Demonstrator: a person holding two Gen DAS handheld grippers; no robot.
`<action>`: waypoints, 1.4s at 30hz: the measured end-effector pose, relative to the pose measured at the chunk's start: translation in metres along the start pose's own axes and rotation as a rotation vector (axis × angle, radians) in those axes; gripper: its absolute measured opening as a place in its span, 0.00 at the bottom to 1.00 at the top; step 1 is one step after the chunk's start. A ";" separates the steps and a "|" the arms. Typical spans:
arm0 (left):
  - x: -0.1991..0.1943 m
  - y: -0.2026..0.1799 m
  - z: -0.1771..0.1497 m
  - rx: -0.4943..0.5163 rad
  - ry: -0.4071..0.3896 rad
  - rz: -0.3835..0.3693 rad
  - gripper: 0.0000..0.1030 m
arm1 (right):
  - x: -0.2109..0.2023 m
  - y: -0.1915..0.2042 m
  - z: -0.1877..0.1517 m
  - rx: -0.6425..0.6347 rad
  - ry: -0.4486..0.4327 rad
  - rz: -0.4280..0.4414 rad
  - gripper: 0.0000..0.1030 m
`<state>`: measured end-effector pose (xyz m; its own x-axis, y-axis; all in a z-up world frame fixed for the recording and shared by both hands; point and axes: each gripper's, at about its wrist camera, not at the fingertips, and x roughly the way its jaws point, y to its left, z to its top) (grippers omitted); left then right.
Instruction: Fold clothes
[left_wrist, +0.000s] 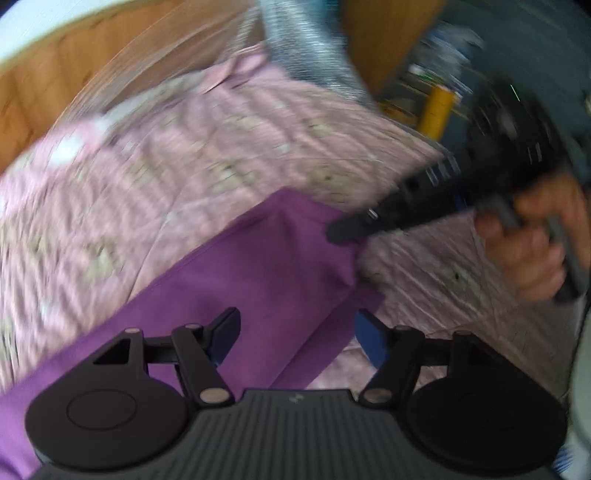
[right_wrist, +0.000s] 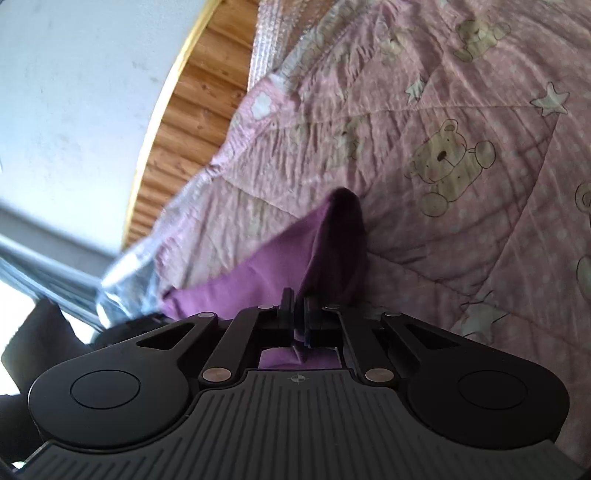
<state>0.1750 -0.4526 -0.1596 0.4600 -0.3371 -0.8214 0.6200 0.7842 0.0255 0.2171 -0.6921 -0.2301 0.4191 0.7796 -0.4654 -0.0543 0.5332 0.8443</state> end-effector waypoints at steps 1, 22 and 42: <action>0.003 -0.013 0.001 0.061 -0.035 0.021 0.67 | -0.006 0.000 0.001 0.067 -0.013 0.032 0.02; -0.056 0.062 0.008 -0.566 -0.197 0.046 0.04 | 0.028 0.029 -0.021 -0.280 0.056 -0.280 0.26; -0.012 0.022 0.003 -0.433 -0.106 -0.037 0.12 | -0.051 -0.016 -0.008 0.427 -0.170 0.078 0.72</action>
<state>0.1850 -0.4334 -0.1476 0.5197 -0.4026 -0.7535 0.3245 0.9089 -0.2618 0.1898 -0.7380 -0.2223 0.5729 0.7282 -0.3762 0.2719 0.2641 0.9254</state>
